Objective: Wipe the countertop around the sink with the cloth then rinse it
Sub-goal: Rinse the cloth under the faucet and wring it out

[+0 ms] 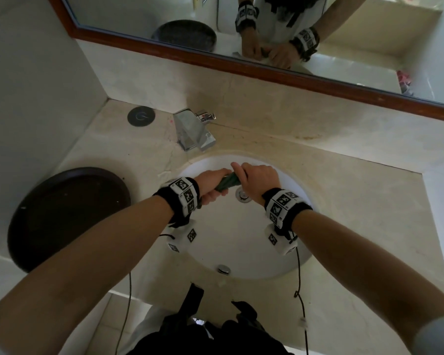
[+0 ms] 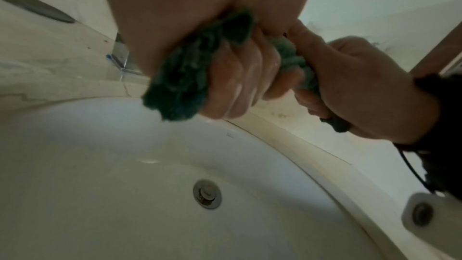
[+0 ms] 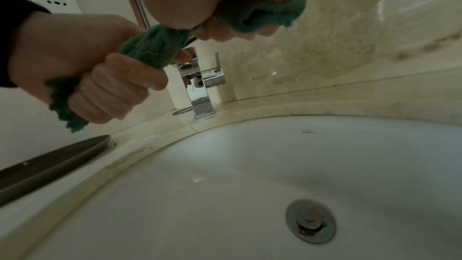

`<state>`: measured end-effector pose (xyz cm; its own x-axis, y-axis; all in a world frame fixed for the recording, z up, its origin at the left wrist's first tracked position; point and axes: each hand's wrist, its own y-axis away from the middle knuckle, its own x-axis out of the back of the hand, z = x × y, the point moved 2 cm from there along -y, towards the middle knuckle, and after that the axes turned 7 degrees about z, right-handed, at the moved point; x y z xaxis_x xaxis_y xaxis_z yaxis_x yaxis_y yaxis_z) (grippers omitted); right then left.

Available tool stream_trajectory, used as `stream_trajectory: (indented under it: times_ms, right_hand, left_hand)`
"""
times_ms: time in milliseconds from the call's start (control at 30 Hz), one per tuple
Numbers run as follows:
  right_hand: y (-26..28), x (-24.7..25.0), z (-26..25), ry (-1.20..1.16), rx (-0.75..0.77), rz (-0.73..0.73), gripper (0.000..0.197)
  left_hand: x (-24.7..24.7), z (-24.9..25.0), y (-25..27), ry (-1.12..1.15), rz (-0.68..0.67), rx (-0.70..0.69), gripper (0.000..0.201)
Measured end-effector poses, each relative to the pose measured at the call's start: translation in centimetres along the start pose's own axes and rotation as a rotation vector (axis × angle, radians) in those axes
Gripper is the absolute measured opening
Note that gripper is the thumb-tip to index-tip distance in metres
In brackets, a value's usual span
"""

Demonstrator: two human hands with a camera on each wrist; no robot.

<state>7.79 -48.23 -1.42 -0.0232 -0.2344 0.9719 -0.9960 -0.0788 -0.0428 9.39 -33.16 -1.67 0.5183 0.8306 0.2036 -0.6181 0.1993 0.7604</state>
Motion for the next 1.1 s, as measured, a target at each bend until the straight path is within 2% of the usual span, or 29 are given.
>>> stream_trajectory:
  times_ms: [67, 133, 233, 400, 533, 633, 767, 900, 1100]
  right_hand:
    - [-0.4, 0.2, -0.1, -0.05, -0.054, -0.066, 0.035]
    - [-0.8, -0.2, -0.4, -0.215, -0.168, -0.147, 0.04]
    - [-1.2, -0.5, -0.3, -0.407, -0.355, -0.295, 0.04]
    - [-0.5, -1.2, -0.4, -0.919, -0.698, -0.476, 0.044]
    - [0.1, -1.6, -0.5, -1.209, -0.796, -0.65, 0.039]
    - [0.5, -2.1, -0.6, -1.275, -0.842, -0.72, 0.04]
    - [0.5, -1.8, -0.8, -1.239, -0.792, -0.683, 0.046]
    - [0.3, -1.7, -0.7, -1.153, -0.71, -0.658, 0.048]
    - [0.1, -0.4, -1.8, -1.096, -0.589, -0.564, 0.02]
  left_hand:
    - [-0.1, 0.5, 0.1, -0.162, 0.132, -0.106, 0.053]
    - [0.0, 1.0, -0.1, -0.369, 0.274, -0.255, 0.052]
    - [0.3, 1.8, -0.2, -0.554, 0.385, -0.413, 0.055]
    - [0.3, 2.1, -0.4, -0.767, 0.437, -0.555, 0.055]
    - [0.1, 1.9, 0.0, -1.062, 0.42, -0.609, 0.06]
    - [0.0, 1.4, 0.3, -1.196, 0.436, -0.635, 0.063]
    - [0.6, 0.5, 0.1, -1.151, 0.481, -0.627, 0.06]
    - [2.1, -0.4, 0.2, -0.875, 0.495, -0.585, 0.061]
    - [5.5, -2.8, 1.5, -0.637, 0.489, -0.478, 0.046]
